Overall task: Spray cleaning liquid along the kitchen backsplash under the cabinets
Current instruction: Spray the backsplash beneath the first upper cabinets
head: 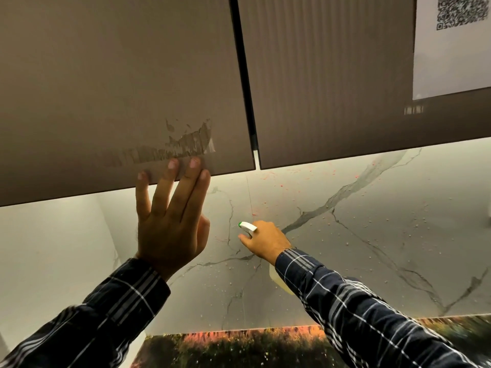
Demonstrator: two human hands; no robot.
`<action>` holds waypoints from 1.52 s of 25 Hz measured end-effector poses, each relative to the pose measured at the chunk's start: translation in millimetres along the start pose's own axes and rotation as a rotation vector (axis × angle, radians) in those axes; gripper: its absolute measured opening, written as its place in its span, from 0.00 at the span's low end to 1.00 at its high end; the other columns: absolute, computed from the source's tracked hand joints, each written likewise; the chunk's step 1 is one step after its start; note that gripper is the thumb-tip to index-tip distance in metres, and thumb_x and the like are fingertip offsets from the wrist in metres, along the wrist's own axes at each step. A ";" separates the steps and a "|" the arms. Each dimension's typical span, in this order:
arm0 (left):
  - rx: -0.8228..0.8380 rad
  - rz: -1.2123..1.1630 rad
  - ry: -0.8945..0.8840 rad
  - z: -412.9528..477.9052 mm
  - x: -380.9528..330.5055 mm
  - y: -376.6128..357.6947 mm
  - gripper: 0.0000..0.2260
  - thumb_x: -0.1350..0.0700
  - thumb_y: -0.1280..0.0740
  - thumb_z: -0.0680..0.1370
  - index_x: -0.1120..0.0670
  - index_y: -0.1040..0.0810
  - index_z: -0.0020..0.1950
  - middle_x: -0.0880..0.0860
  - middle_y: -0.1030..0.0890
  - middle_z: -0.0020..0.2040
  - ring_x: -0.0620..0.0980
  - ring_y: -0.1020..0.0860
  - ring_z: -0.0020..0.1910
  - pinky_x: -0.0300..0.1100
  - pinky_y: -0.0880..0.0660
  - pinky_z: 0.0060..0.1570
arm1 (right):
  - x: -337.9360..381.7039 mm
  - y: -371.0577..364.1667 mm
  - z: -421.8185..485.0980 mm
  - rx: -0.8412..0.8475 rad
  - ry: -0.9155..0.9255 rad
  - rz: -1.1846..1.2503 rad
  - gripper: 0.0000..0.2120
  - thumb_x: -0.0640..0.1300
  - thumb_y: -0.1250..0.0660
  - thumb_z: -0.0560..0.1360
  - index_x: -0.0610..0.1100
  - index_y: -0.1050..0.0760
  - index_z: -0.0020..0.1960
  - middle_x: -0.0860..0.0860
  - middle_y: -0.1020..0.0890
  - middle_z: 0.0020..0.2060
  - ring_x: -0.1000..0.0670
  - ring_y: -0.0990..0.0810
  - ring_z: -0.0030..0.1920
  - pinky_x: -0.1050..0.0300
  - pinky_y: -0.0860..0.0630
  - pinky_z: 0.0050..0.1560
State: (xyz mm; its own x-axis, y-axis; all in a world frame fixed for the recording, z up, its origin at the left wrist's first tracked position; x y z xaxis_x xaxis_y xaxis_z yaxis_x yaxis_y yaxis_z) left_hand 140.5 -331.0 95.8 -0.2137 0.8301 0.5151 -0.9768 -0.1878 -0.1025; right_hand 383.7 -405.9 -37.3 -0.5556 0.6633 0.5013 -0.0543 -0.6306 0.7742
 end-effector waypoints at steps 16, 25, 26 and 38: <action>0.046 -0.016 0.053 0.9 -5.2 1.6 0.25 0.54 0.43 0.82 0.58 0.42 0.79 0.56 0.40 0.80 0.60 0.41 0.79 0.64 0.49 0.79 | 12.0 36.2 3.1 -0.211 0.114 0.140 0.17 0.57 0.34 0.78 0.45 0.29 0.37 0.51 0.27 0.30 0.49 0.28 0.30 0.57 0.32 0.32; 0.072 0.000 0.110 0.9 -6.7 0.4 0.27 0.55 0.39 0.79 0.59 0.40 0.78 0.58 0.38 0.79 0.61 0.41 0.79 0.65 0.50 0.79 | -20.3 37.1 -8.7 -0.138 -0.027 0.099 0.21 0.61 0.34 0.77 0.43 0.25 0.42 0.48 0.22 0.35 0.46 0.23 0.35 0.56 0.27 0.36; 0.077 -0.007 0.114 1.3 -6.8 0.8 0.27 0.54 0.41 0.81 0.58 0.41 0.78 0.58 0.38 0.79 0.61 0.41 0.79 0.65 0.50 0.79 | -20.9 37.8 -12.8 -0.156 -0.023 0.081 0.21 0.62 0.34 0.76 0.43 0.26 0.41 0.49 0.23 0.34 0.46 0.24 0.34 0.56 0.28 0.37; 0.153 -0.115 -0.021 18.8 -34.5 4.6 0.34 0.56 0.38 0.78 0.56 0.46 0.83 0.55 0.45 0.83 0.55 0.51 0.85 0.63 0.51 0.80 | -25.6 43.3 -23.2 -0.125 -0.063 0.162 0.17 0.56 0.34 0.78 0.44 0.27 0.40 0.48 0.23 0.34 0.45 0.25 0.34 0.59 0.34 0.30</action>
State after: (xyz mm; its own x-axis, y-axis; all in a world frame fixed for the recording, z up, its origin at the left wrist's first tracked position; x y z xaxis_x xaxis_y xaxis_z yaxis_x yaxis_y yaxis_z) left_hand 143.5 -370.3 93.5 -0.0990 0.8399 0.5336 -0.9813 -0.1714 0.0877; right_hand 376.4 -459.5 -25.6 -0.5128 0.5704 0.6416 -0.0733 -0.7737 0.6293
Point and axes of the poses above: each hand's wrist, its own z-axis towards the middle knuckle, its own y-axis out of the back of the hand, x = y × z, the point moved 7 cm from there along z, towards the middle knuckle
